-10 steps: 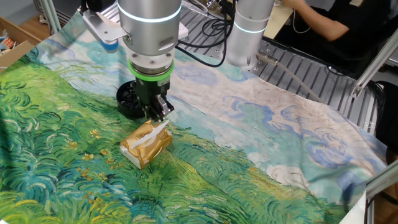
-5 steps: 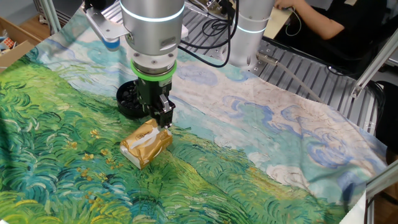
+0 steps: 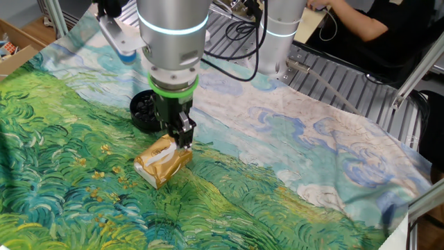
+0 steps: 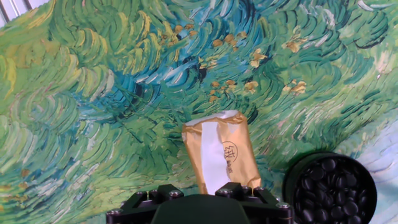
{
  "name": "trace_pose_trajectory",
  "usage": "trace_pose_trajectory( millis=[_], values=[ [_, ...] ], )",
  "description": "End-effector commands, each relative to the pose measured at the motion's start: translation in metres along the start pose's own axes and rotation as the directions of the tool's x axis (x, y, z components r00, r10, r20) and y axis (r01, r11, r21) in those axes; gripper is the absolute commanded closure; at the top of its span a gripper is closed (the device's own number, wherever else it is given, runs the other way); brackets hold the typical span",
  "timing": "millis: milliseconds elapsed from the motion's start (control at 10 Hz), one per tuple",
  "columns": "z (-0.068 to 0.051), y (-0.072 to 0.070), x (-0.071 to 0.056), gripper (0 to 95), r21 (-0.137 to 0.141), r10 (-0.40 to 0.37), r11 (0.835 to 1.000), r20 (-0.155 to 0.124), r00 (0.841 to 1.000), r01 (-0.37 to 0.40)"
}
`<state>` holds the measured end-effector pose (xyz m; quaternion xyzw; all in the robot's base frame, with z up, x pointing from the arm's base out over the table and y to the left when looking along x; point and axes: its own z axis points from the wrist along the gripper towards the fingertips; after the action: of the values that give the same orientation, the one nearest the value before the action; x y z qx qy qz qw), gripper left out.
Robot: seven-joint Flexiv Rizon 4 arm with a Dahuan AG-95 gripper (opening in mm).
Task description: Pull out a napkin
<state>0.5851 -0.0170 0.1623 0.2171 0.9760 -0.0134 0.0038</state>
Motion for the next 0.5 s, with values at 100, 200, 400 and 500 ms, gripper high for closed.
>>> trace_pose_trajectory(
  millis=[100, 200, 400, 500],
  values=[
    [0.0076, 0.0020, -0.0013, 38.0, 0.004, 0.007, 1.000, 0.000, 1.000, -0.007],
    [0.0105, 0.0025, -0.0016, 38.0, 0.006, 0.010, 1.000, 0.003, 1.000, -0.010],
    [0.0142, 0.0034, -0.0019, 38.0, 0.003, 0.026, 1.000, 0.002, 1.000, -0.026],
    [0.0141, 0.0036, -0.0018, 38.0, -0.003, 0.018, 1.000, -0.001, 1.000, -0.018]
  ],
)
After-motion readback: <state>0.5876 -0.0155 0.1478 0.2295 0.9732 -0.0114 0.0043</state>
